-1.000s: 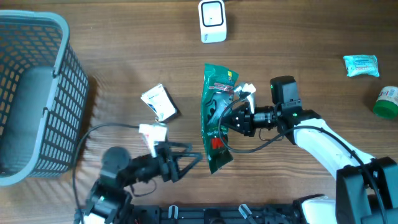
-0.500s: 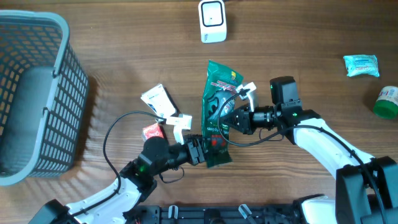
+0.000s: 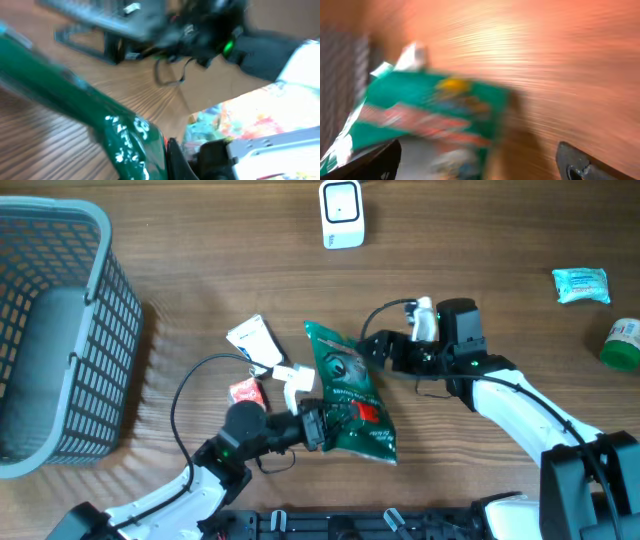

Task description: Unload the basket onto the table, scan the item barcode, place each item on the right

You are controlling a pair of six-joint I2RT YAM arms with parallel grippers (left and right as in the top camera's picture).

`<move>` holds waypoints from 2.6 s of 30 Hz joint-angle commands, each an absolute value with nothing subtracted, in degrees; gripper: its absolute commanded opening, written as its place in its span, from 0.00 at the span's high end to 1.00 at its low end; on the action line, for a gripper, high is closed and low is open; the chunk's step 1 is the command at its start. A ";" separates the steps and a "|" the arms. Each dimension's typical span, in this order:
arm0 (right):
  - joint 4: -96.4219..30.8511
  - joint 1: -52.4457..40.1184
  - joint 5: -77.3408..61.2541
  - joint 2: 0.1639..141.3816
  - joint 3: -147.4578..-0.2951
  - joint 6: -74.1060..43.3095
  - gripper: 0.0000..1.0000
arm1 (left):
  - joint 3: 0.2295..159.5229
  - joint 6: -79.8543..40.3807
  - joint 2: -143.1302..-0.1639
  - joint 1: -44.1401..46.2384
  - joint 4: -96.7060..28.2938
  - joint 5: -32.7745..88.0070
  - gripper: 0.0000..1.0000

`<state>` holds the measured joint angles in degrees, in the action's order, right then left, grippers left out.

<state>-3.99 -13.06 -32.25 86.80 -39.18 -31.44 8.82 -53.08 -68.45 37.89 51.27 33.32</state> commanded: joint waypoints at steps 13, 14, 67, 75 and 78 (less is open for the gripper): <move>-12.32 -9.78 -13.54 86.91 -39.75 -39.00 0.00 | 9.26 -124.99 -57.54 15.59 52.49 24.88 0.96; -11.60 -9.78 -17.26 86.91 -39.75 -32.27 0.01 | 9.28 -124.99 -57.52 15.57 54.65 23.42 0.96; 67.53 -10.98 -85.01 103.72 -49.93 -45.41 0.96 | 11.53 -124.73 -57.43 29.93 53.74 11.97 0.00; 83.26 -4.99 -78.13 103.50 -49.95 -89.58 0.96 | 11.53 -114.17 -57.43 28.64 31.73 11.70 0.00; 77.93 -4.91 -77.52 103.53 -49.95 -90.59 0.96 | 11.53 -114.02 -57.43 28.32 24.51 8.99 0.00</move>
